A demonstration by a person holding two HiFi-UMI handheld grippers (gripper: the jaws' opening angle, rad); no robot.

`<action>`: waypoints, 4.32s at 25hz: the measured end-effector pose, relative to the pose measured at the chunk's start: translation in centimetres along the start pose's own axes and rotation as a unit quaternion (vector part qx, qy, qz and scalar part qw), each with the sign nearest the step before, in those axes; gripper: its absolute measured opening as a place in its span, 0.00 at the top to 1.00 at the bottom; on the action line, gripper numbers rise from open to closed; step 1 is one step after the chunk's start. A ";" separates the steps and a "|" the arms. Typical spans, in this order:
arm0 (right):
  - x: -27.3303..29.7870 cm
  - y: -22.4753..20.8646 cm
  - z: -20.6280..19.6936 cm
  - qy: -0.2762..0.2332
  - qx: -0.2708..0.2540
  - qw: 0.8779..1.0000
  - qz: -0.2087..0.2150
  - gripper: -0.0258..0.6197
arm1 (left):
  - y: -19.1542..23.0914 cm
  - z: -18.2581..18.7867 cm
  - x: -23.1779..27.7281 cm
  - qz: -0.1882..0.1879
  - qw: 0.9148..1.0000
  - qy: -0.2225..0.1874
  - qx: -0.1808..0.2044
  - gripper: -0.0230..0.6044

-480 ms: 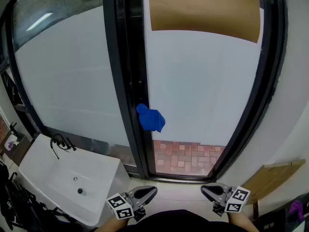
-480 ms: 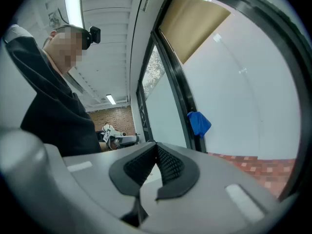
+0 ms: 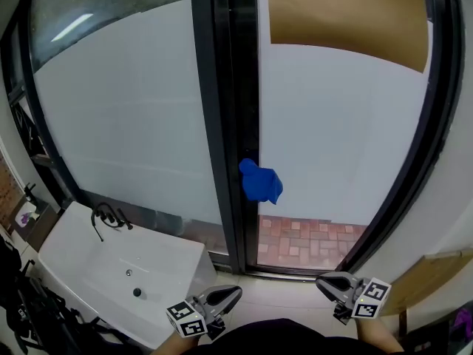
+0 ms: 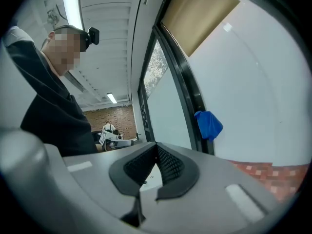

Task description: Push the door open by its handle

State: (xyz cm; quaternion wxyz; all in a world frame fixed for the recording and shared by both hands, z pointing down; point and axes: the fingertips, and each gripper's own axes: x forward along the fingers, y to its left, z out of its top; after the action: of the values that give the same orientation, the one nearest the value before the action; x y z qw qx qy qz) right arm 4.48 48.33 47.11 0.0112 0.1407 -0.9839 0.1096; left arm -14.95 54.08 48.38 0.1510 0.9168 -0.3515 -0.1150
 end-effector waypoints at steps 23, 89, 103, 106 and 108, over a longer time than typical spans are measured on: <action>5.4 -24.9 8.4 0.029 -0.023 0.985 0.167 0.96 | 20.0 11.6 27.0 0.133 0.933 0.149 0.300 0.80; 3.3 -38.7 9.8 -0.005 0.014 0.984 0.176 0.96 | 52.7 8.0 42.4 0.031 0.354 0.613 0.706 0.93; 8.1 -46.2 12.0 -0.024 0.003 0.999 0.047 0.96 | 62.8 9.8 58.3 0.005 0.345 0.568 0.747 0.93; 6.3 -48.7 12.0 -0.020 0.006 0.999 0.043 0.96 | 64.6 9.7 62.3 -0.015 0.348 0.562 0.750 0.93; 5.0 -51.4 13.1 -0.018 0.007 0.999 0.048 0.96 | 65.8 10.6 65.6 -0.021 0.349 0.566 0.746 0.93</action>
State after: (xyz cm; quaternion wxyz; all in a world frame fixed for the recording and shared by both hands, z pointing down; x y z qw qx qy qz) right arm 14.13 -4.07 45.50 -0.0125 0.0956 -0.9887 0.1143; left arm -10.78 -39.05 55.24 -0.4350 0.5054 -0.1039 0.7379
